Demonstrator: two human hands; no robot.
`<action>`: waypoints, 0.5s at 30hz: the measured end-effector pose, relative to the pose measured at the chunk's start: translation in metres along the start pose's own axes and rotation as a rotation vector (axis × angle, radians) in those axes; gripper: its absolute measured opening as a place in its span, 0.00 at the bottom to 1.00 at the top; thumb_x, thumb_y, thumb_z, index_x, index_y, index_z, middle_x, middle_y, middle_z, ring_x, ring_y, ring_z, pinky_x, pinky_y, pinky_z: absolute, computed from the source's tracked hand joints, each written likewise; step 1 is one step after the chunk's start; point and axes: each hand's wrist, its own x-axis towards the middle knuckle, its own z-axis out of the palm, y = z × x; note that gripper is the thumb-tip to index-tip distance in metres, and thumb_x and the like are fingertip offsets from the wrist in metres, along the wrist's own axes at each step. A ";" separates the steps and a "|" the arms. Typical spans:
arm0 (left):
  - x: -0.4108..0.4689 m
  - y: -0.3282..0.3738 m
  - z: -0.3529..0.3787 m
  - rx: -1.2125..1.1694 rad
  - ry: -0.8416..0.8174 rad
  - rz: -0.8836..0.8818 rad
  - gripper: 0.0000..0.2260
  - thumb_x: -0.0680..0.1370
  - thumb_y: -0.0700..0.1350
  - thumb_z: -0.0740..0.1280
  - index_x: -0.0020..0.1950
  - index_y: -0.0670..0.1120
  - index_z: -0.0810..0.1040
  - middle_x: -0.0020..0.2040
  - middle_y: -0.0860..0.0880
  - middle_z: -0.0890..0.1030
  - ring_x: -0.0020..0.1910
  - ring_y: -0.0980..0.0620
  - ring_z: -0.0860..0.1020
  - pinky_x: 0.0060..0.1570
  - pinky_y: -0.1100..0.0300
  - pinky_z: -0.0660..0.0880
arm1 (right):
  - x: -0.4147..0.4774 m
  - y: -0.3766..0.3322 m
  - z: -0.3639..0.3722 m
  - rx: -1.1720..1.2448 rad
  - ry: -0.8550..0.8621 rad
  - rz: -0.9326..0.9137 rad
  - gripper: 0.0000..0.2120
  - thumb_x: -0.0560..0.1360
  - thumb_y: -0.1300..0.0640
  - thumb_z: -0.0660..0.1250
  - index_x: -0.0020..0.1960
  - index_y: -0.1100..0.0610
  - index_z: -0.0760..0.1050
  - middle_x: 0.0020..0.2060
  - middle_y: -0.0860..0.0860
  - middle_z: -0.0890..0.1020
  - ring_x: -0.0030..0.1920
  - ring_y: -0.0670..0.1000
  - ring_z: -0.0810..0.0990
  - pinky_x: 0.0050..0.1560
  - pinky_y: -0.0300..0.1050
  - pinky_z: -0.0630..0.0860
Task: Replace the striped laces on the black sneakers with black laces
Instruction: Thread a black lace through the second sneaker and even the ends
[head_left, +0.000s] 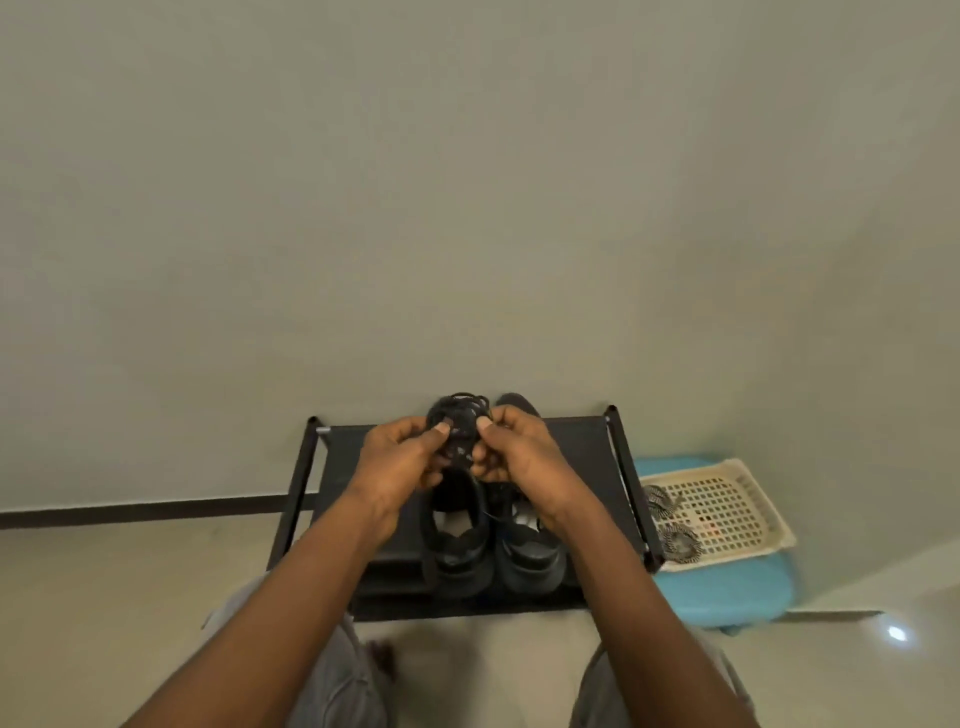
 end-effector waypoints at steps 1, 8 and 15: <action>0.003 0.001 -0.004 -0.042 0.042 -0.004 0.06 0.82 0.43 0.70 0.46 0.47 0.84 0.39 0.46 0.85 0.38 0.51 0.81 0.37 0.60 0.78 | 0.004 0.002 0.004 -0.017 0.027 0.001 0.08 0.85 0.56 0.62 0.49 0.56 0.76 0.33 0.50 0.80 0.34 0.48 0.79 0.44 0.46 0.77; 0.037 -0.023 -0.012 -0.084 0.083 -0.001 0.04 0.82 0.41 0.71 0.50 0.43 0.85 0.39 0.47 0.84 0.36 0.54 0.81 0.37 0.62 0.79 | 0.039 0.045 0.006 -0.072 0.249 0.053 0.09 0.84 0.57 0.64 0.51 0.62 0.79 0.35 0.52 0.80 0.33 0.46 0.78 0.34 0.35 0.76; 0.068 -0.049 -0.028 -0.127 0.169 -0.059 0.04 0.81 0.41 0.71 0.48 0.44 0.86 0.37 0.50 0.83 0.35 0.56 0.78 0.39 0.61 0.80 | 0.085 0.068 0.004 -0.103 0.387 0.093 0.07 0.81 0.52 0.69 0.46 0.53 0.82 0.37 0.53 0.85 0.38 0.47 0.82 0.44 0.49 0.81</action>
